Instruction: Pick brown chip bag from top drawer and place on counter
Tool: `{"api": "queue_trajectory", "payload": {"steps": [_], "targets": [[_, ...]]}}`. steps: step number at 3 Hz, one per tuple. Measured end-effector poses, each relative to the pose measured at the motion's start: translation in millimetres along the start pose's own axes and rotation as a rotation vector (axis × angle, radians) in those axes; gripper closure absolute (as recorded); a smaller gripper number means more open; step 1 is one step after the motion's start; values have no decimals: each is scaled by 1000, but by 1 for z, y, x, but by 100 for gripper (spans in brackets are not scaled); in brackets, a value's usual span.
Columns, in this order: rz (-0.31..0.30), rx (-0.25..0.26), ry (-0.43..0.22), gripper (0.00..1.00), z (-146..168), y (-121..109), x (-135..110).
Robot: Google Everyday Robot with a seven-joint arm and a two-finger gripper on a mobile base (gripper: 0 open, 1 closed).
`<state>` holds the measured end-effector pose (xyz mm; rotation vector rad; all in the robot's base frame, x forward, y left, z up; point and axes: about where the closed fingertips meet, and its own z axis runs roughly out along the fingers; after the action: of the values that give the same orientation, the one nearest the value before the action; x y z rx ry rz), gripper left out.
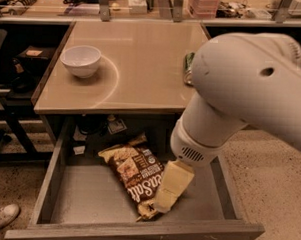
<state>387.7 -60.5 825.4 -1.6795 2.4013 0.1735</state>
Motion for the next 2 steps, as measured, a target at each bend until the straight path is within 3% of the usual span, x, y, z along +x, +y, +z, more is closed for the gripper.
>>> {"api": "queue_trajectory", "payload": {"steps": [1,2], "targets": [[132,-13,-4,0,38,3,-8],[215,-43,-14,0,67,7,-13]]}}
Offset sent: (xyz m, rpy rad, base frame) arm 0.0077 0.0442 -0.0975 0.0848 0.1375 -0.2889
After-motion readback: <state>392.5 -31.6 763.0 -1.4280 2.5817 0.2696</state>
